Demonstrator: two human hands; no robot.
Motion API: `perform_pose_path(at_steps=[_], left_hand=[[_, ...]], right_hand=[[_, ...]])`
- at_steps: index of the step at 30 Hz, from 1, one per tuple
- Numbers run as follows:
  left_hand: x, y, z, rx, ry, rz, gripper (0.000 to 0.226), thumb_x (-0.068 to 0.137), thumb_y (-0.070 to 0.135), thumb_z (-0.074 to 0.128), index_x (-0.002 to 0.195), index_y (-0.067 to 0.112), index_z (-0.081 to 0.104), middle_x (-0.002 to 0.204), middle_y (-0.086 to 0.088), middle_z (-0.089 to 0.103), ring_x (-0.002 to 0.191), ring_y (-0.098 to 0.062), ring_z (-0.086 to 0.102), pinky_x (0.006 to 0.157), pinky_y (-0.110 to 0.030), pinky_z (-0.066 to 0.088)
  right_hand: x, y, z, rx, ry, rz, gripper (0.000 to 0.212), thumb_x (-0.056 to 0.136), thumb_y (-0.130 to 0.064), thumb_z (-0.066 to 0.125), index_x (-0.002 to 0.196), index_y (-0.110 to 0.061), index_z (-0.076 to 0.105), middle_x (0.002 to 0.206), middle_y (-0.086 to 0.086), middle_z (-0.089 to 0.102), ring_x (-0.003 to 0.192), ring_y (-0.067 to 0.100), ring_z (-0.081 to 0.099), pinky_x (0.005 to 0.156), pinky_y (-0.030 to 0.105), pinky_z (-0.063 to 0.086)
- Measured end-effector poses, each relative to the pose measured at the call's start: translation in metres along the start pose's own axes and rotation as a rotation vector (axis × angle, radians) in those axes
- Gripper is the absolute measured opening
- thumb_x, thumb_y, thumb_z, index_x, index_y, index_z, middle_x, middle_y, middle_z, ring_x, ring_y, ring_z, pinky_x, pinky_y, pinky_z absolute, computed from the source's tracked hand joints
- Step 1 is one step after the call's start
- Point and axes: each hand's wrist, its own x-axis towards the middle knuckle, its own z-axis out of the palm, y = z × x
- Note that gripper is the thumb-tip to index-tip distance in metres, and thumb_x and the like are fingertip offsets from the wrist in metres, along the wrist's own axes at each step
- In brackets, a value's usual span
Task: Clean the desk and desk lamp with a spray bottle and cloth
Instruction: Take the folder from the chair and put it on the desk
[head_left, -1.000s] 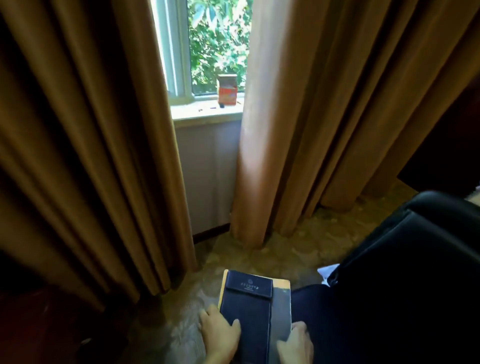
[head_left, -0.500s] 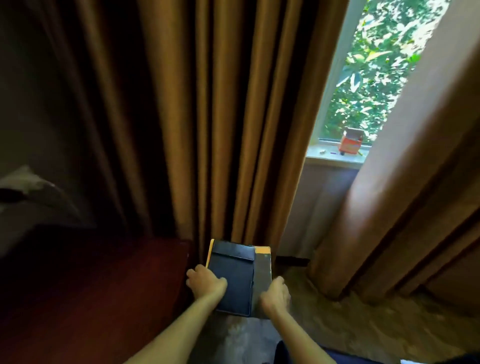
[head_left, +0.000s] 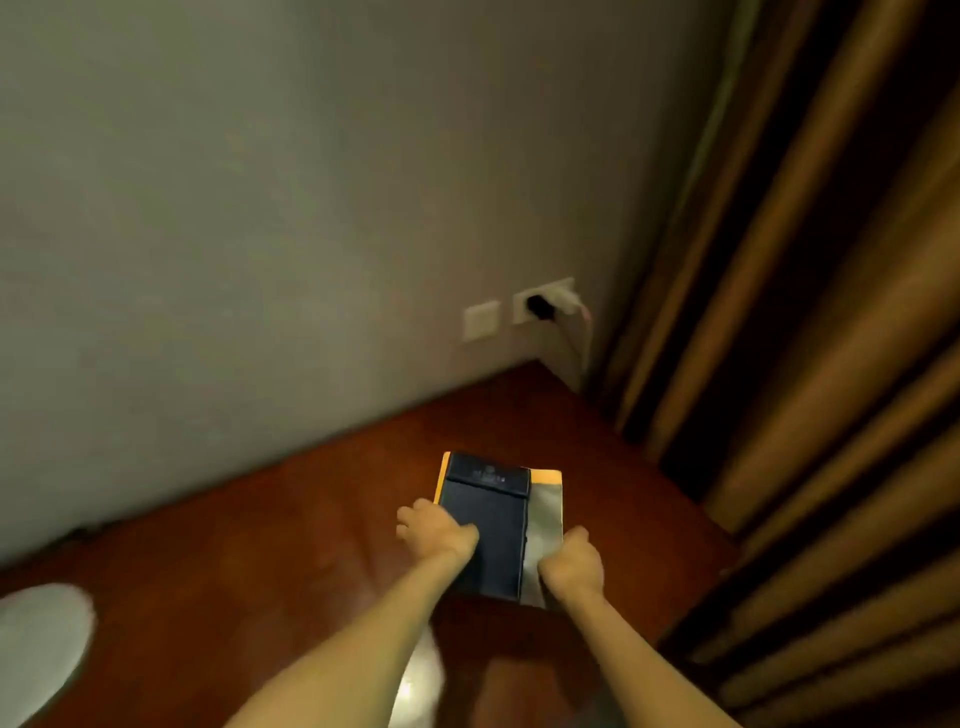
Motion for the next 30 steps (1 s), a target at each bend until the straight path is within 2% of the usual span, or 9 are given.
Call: perform_pose_path(at_steps=[3, 8, 11, 14, 24, 30], left_hand=[[0.025, -0.044, -0.047, -0.078, 0.094, -0.125, 0.062, 0.076, 0.03, 0.073, 0.123, 0.003, 0.043, 0.134, -0.015, 0.037, 0.126, -0.033, 0.037, 0.099, -0.037, 0.042], [0.05, -0.12, -0.11, -0.147, 0.219, -0.3, 0.064, 0.075, 0.028, 0.074, 0.125, 0.002, 0.043, 0.133, -0.015, 0.038, 0.124, -0.032, 0.038, 0.098, -0.037, 0.045], [0.059, -0.162, -0.14, -0.194, 0.259, -0.397, 0.068, 0.074, 0.029, 0.076, 0.126, 0.002, 0.042, 0.134, -0.016, 0.037, 0.124, -0.033, 0.038, 0.097, -0.039, 0.046], [0.067, -0.196, -0.163, -0.23, 0.278, -0.464, 0.069, 0.074, 0.028, 0.076, 0.127, 0.001, 0.041, 0.136, -0.017, 0.036, 0.125, -0.034, 0.037, 0.097, -0.039, 0.045], [0.126, -0.261, -0.204, -0.197, 0.273, -0.563, 0.069, 0.075, 0.035, 0.074, 0.128, 0.002, 0.044, 0.135, -0.017, 0.04, 0.123, -0.034, 0.044, 0.097, -0.039, 0.044], [0.163, -0.286, -0.211, -0.209, 0.238, -0.583, 0.065, 0.078, 0.032, 0.071, 0.128, 0.0, 0.043, 0.135, -0.017, 0.04, 0.123, -0.035, 0.044, 0.097, -0.038, 0.043]], right_hand=[[-0.013, -0.049, 0.049, -0.075, -0.089, -0.124, 0.039, 0.088, -0.004, 0.054, 0.124, -0.003, 0.04, 0.114, 0.014, 0.06, 0.104, 0.03, 0.061, 0.081, 0.034, 0.054], [-0.045, -0.11, 0.122, -0.182, -0.216, -0.278, 0.038, 0.088, -0.005, 0.055, 0.123, -0.003, 0.042, 0.117, 0.015, 0.059, 0.106, 0.031, 0.06, 0.083, 0.036, 0.054], [-0.063, -0.138, 0.159, -0.235, -0.284, -0.346, 0.034, 0.088, -0.004, 0.054, 0.12, -0.004, 0.043, 0.115, 0.014, 0.06, 0.104, 0.029, 0.06, 0.081, 0.034, 0.053], [-0.079, -0.161, 0.194, -0.276, -0.327, -0.399, 0.032, 0.089, -0.004, 0.054, 0.119, -0.005, 0.043, 0.116, 0.013, 0.06, 0.105, 0.029, 0.06, 0.086, 0.036, 0.054], [-0.091, -0.225, 0.274, -0.411, -0.345, -0.464, 0.03, 0.093, -0.004, 0.051, 0.122, -0.006, 0.04, 0.118, 0.012, 0.06, 0.107, 0.027, 0.06, 0.086, 0.033, 0.051], [-0.079, -0.245, 0.314, -0.419, -0.385, -0.478, 0.033, 0.09, -0.004, 0.055, 0.12, -0.006, 0.039, 0.114, 0.012, 0.06, 0.099, 0.025, 0.061, 0.081, 0.033, 0.054]])
